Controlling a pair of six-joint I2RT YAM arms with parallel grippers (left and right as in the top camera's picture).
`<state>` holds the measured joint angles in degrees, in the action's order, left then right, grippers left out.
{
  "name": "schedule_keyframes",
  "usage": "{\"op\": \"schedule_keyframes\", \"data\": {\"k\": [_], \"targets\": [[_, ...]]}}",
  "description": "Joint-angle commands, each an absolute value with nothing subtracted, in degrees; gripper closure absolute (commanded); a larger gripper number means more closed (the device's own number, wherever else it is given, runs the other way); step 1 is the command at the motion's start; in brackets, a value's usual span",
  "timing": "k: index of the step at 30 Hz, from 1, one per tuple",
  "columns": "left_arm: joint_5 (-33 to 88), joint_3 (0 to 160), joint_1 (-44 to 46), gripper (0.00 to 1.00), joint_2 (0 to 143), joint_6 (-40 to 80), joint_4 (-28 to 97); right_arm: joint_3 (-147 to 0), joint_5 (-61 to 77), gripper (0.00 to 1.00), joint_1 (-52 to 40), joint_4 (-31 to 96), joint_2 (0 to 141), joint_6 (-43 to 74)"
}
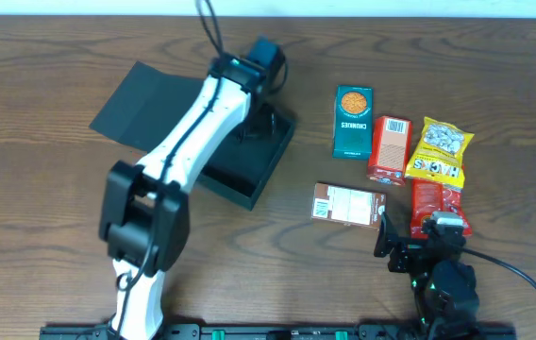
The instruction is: Pack container
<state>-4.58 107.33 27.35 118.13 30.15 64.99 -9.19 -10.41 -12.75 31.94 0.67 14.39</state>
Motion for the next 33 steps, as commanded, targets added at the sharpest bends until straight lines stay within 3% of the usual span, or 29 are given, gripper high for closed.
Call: {"op": "schedule_keyframes", "data": {"k": [1, 9, 12, 21, 33], "targets": [[-7.8, 108.6, 26.6, 0.12, 113.6, 46.3, 68.2, -8.6, -11.1, 0.01, -12.4, 32.1, 0.3, 13.6], [-10.9, 108.5, 25.3, 0.14, 112.3, 66.1, 82.3, -8.6, -11.1, 0.01, -12.4, 32.1, 0.3, 13.6], [-12.3, 108.1, 26.3, 0.09, 112.3, 70.0, 84.6, -8.6, -11.1, 0.01, -12.4, 32.1, 0.3, 13.6], [-12.1, 103.3, 26.8, 0.02, 110.7, 70.9, 83.5, -8.6, -11.1, 0.01, -12.4, 32.1, 0.3, 13.6], [-7.2, 83.0, 23.2, 0.05, 101.3, 72.2, 70.4, -8.6, -11.1, 0.01, -12.4, 32.1, 0.3, 13.6]]}}
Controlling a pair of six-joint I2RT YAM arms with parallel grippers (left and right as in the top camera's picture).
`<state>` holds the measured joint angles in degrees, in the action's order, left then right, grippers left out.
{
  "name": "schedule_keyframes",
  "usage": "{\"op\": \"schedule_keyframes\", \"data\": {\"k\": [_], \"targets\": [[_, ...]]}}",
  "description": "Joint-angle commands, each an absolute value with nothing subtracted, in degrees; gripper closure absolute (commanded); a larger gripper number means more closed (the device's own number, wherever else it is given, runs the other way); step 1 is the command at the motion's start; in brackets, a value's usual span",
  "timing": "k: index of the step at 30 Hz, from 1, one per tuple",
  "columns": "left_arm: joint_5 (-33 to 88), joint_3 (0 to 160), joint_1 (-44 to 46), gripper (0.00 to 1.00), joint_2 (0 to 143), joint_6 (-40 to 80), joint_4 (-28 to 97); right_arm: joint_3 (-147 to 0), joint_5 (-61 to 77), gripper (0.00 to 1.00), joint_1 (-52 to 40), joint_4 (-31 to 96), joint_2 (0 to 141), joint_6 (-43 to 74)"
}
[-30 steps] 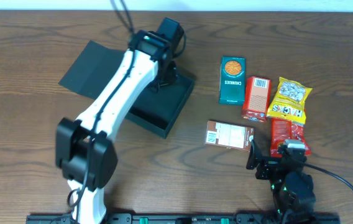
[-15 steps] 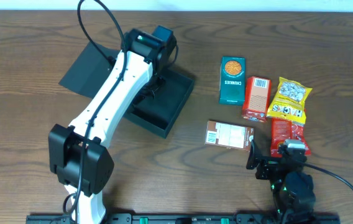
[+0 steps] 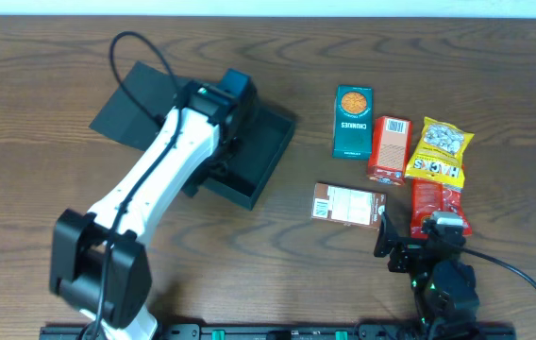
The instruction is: Pack container
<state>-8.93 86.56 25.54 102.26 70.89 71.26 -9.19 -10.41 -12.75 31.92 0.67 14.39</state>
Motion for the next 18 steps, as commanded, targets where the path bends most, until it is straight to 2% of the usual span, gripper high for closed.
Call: {"op": "schedule_keyframes", "data": {"k": [1, 7, 13, 14, 16, 18], "targets": [[-5.7, 81.4, 22.3, 0.05, 101.3, 72.2, 68.8, -8.6, -11.1, 0.01, -12.4, 32.1, 0.3, 13.6], [2.6, 73.7, 17.0, 0.05, 101.3, 67.5, 55.0, -8.6, -11.1, 0.01, -12.4, 32.1, 0.3, 13.6], [4.6, 72.9, 13.0, 0.04, 103.2, 63.6, 50.6, -8.6, -11.1, 0.01, -12.4, 32.1, 0.3, 13.6], [5.3, 72.9, 12.5, 0.02, 103.9, 62.5, 49.8, -8.6, -11.1, 0.01, -12.4, 32.1, 0.3, 13.6], [7.3, 72.9, 11.8, 0.10, 105.8, 59.7, 48.0, -8.6, -11.1, 0.01, -12.4, 32.1, 0.3, 13.6], [8.7, 72.9, 11.5, 0.13, 107.6, 56.2, 46.3, -8.6, -11.1, 0.01, -12.4, 32.1, 0.3, 13.6]]}}
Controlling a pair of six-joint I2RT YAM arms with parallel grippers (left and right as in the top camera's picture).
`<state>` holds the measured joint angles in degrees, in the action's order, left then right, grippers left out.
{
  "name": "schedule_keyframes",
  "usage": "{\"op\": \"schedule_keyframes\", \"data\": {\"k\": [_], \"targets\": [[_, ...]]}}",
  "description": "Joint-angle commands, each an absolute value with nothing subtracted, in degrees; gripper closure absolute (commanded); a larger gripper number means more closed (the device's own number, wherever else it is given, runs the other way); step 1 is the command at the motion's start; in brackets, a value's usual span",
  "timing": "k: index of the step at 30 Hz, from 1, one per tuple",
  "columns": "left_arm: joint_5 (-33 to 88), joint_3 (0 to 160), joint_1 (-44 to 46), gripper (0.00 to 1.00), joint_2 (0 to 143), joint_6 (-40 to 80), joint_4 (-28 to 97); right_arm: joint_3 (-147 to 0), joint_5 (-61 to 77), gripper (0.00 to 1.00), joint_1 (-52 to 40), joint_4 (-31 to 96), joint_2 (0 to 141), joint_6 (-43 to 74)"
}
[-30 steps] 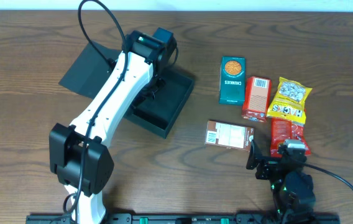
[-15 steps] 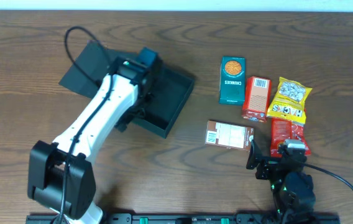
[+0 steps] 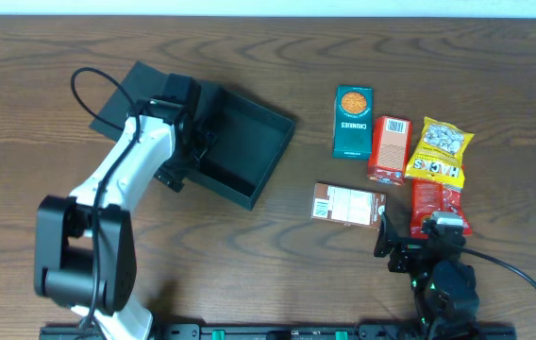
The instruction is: Pack container
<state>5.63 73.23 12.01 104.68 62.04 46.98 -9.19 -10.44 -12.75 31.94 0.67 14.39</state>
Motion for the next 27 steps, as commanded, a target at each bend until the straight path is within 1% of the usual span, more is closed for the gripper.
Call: {"op": "schedule_keyframes", "data": {"k": [1, 3, 6, 9, 22, 27], "targets": [[9.0, 72.9, 11.5, 0.14, 108.6, 54.5, 45.7, -8.6, -11.1, 0.01, -12.4, 32.1, 0.3, 13.6], [9.0, 72.9, 11.3, 0.18, 110.0, 53.0, 45.6, -8.6, -11.1, 0.01, -12.4, 32.1, 0.3, 13.6], [8.8, 72.9, 10.9, 0.28, 111.2, 50.3, 45.6, -8.6, -11.1, 0.01, -12.4, 32.1, 0.3, 13.6], [7.4, 72.9, 10.7, 0.33, 111.2, 46.7, 45.4, -8.6, -11.1, 0.01, -12.4, 32.1, 0.3, 13.6], [-0.6, 76.6, 10.9, 0.38, 111.2, 21.4, 44.1, -8.6, -11.1, 0.01, -12.4, 32.1, 0.3, 13.6], [-0.4, 78.3, 10.9, 0.36, 111.2, 9.5, 42.0, -8.6, -11.1, 0.01, -12.4, 32.1, 0.3, 13.6]]}}
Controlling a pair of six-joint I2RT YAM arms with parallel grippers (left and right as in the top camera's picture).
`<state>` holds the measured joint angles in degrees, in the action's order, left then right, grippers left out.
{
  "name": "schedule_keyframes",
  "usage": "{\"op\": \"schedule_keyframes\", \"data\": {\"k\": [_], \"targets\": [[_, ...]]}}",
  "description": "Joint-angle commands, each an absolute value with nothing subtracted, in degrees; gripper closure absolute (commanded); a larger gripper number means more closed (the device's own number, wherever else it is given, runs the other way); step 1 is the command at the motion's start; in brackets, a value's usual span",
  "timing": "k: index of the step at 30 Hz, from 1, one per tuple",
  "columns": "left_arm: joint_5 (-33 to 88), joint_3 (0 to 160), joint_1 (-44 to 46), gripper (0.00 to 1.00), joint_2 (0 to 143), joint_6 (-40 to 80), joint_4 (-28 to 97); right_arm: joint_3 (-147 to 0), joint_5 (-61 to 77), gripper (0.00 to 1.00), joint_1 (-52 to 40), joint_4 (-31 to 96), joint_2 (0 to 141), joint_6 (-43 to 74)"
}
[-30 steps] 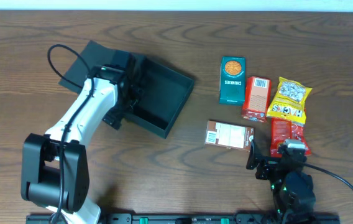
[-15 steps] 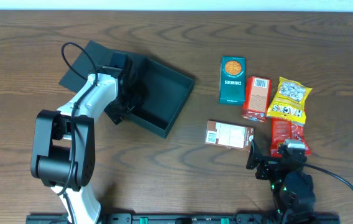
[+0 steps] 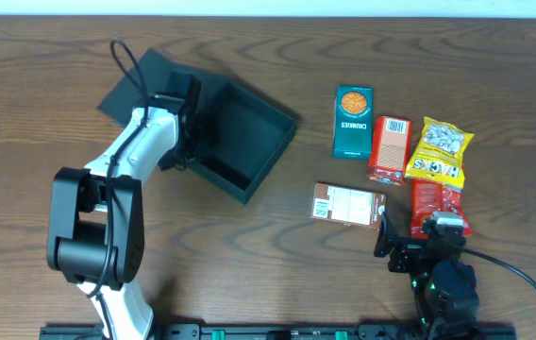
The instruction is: Pack container
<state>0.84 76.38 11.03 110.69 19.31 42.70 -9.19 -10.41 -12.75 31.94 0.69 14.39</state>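
The black open container (image 3: 244,142) lies left of centre and shows a bare floor inside. Its flat black lid (image 3: 136,83) rests against its far-left side. My left gripper (image 3: 190,127) is down at the container's left wall, between box and lid, and its dark fingers blur into the black plastic. Right of the container lie a green Chunkies box (image 3: 353,121), a red box (image 3: 389,149), a yellow snack bag (image 3: 438,149), a red bag (image 3: 427,200) and a brown packet (image 3: 347,203). My right gripper (image 3: 393,241) rests folded at the near right, beside the brown packet.
The snacks form a tight cluster at the right, just beyond the right arm. The left arm's white links (image 3: 131,156) run from the near left up to the container. Brown wooden table (image 3: 41,189) surrounds everything.
The left gripper has shifted a little to the right and farther back along the container's left wall. The lid now sits slightly farther back. The right arm and the snacks are unchanged.
The left gripper was first over the container's far right part, then over its middle, then at its left wall by the lid, where it still is. The container's inside came into view. The snacks and the right arm stayed put throughout.
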Motion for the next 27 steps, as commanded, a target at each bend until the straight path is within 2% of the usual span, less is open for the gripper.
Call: {"op": "schedule_keyframes", "data": {"k": [1, 3, 8, 21, 27], "targets": [[-0.2, 78.7, 10.9, 0.33, 111.2, 6.8, 41.4, -8.6, -11.1, 0.01, -12.4, 32.1, 0.3, 13.6], [-0.2, 79.2, 11.2, 0.29, 111.2, 1.6, 39.9, -8.6, -11.1, 0.01, -12.4, 32.1, 0.3, 13.6], [-0.4, 79.7, 12.8, 0.26, 111.2, -8.8, 38.5, -8.6, -11.1, 0.01, -12.4, 32.1, 0.3, 13.6], [-0.1, 79.7, 16.6, 0.23, 111.3, -19.8, 38.7, -8.6, -11.1, 0.01, -12.4, 32.1, 0.3, 13.6], [-4.3, 79.7, 17.0, 0.23, 111.3, -24.4, 38.6, -8.6, -11.1, 0.01, -12.4, 32.1, 0.3, 13.6]]}}
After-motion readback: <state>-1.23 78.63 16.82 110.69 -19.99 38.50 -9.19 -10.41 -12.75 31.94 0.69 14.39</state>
